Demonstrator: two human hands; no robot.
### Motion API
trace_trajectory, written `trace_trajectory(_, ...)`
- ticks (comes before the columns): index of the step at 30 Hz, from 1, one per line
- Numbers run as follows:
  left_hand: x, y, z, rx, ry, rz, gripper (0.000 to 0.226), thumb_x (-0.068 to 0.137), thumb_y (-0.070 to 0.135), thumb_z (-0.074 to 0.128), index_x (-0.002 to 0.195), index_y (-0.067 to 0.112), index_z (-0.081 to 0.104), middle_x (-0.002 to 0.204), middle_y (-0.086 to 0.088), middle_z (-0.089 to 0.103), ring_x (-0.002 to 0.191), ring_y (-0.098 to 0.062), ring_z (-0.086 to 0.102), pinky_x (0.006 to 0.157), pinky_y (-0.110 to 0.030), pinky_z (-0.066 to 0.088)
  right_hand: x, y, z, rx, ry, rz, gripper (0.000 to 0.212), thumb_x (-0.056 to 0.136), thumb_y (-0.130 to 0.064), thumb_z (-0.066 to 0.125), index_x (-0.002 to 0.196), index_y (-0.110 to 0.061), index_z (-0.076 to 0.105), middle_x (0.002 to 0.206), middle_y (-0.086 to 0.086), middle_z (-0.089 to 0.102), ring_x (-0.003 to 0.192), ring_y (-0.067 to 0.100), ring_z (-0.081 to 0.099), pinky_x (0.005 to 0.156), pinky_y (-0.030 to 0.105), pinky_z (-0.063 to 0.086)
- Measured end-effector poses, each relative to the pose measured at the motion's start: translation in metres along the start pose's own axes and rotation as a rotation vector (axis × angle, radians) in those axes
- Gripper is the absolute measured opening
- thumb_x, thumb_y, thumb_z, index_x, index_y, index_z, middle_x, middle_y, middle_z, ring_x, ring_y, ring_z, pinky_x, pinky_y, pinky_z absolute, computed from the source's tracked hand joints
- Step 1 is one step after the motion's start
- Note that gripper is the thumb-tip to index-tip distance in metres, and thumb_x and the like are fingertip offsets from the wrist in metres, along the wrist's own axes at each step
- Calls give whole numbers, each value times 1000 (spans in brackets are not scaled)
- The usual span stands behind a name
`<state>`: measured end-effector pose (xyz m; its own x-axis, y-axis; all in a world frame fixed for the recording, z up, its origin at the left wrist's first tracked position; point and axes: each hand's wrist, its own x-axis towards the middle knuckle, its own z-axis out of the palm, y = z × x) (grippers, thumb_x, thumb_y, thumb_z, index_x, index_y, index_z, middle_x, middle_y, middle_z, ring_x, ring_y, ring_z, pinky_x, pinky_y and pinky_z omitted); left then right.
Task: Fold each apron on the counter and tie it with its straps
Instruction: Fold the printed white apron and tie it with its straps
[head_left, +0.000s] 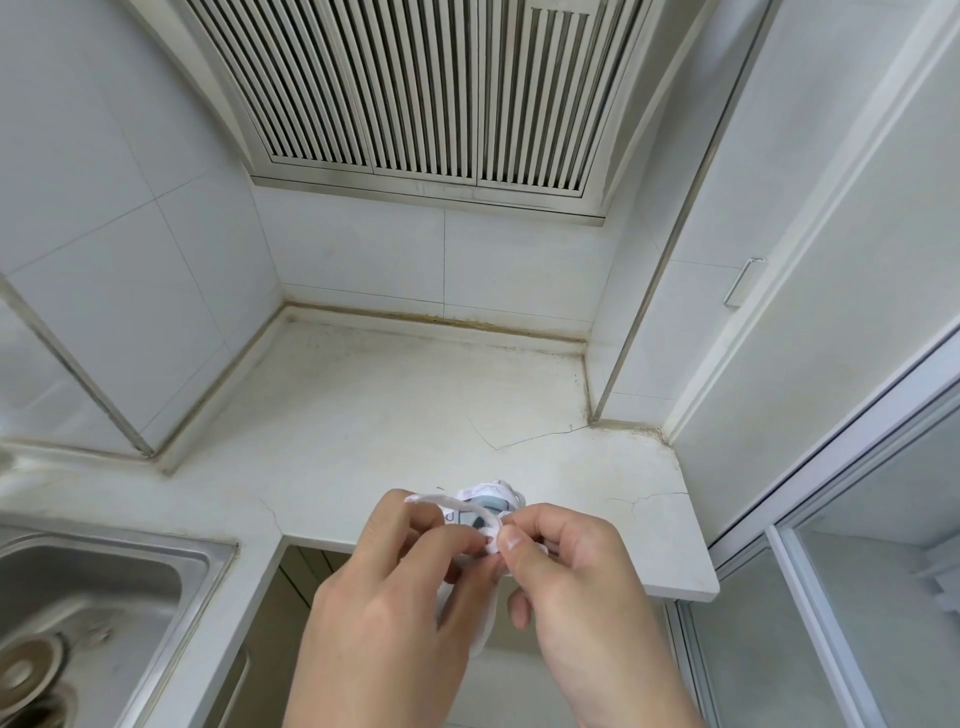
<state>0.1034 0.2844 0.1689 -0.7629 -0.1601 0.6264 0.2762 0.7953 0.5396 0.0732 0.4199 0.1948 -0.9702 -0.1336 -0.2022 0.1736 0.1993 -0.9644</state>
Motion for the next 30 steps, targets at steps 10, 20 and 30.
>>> trace_trajectory(10, 8, -9, -3, -231, -95, -169, 17, 80, 6, 74, 73, 20, 67, 96, 14, 54, 72, -10, 66, 54, -11, 47, -5, -1, 0, 6, 142, -94, 26, 85, -10, 80, 71, -31, 73, 64, 0, 72, 56, 18, 71, 57, 12, 45)
trace_trajectory(20, 14, -10, -3, -195, -106, -190, 29, 80, -4, 71, 72, 23, 62, 96, 13, 53, 75, -9, 63, 60, -4, 37, -2, 20, -4, -54, 354, -190, 26, 85, -11, 81, 74, -31, 69, 80, -5, 73, 60, 16, 74, 62, 24, 53)
trace_trajectory(30, 17, -16, -4, -264, -255, -273, 37, 83, -9, 76, 72, 24, 63, 94, 8, 58, 82, -17, 65, 67, -21, 45, 2, 27, -20, -103, 428, -276, 26, 87, -14, 79, 81, -36, 67, 85, -8, 74, 69, 10, 74, 64, 17, 48)
